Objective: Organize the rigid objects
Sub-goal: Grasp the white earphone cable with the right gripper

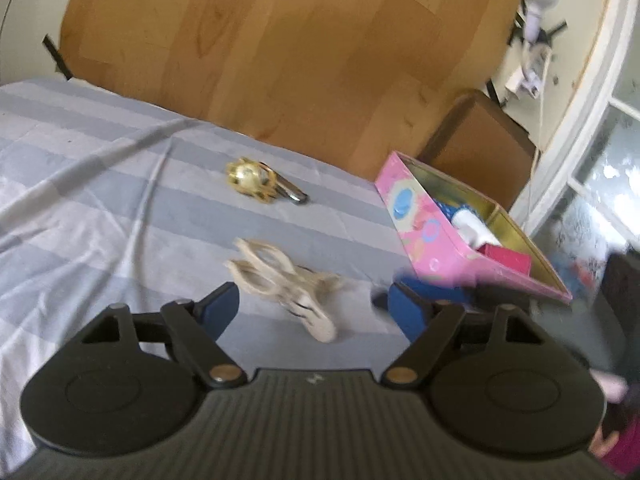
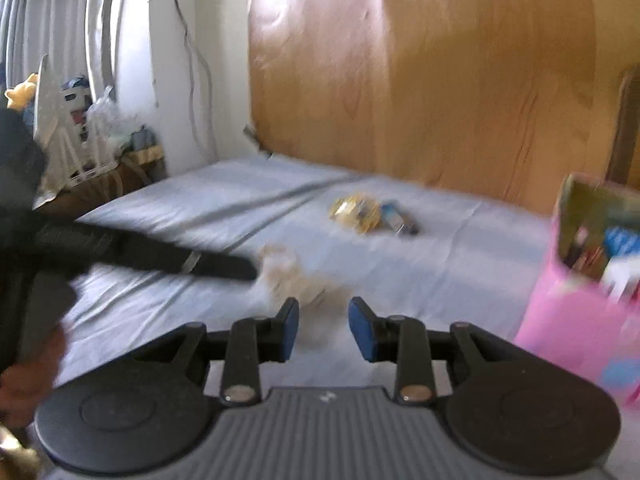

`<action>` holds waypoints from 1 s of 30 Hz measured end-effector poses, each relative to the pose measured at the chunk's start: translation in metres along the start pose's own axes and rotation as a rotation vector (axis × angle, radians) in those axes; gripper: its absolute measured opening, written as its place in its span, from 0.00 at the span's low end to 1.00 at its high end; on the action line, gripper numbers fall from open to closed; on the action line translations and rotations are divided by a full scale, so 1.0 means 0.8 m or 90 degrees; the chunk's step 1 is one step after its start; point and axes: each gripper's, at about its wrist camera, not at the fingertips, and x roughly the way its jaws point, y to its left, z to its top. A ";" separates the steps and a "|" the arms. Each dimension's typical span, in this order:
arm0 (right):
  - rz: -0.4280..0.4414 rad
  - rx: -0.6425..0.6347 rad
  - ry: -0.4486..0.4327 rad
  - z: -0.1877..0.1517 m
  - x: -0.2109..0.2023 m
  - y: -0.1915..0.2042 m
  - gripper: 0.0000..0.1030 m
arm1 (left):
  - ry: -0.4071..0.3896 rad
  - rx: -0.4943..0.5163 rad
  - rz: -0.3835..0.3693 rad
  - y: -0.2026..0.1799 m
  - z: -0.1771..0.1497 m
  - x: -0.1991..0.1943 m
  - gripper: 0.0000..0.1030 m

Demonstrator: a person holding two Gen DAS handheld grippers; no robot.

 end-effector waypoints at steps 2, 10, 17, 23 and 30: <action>-0.037 -0.044 -0.004 0.004 0.013 -0.011 0.24 | 0.001 0.041 0.024 -0.018 -0.009 0.003 0.73; 0.107 -0.078 0.016 0.006 0.048 -0.036 0.23 | 0.035 0.125 0.090 -0.045 -0.020 0.041 0.32; 0.155 -0.103 0.069 0.008 0.067 -0.022 0.08 | 0.025 0.075 0.135 -0.005 -0.020 0.037 0.09; 0.126 -0.162 0.061 -0.001 0.061 0.015 0.07 | 0.019 0.060 0.146 0.004 -0.021 0.023 0.09; 0.092 -0.150 0.075 0.004 0.071 0.029 0.07 | 0.020 0.086 0.158 -0.003 -0.021 0.030 0.07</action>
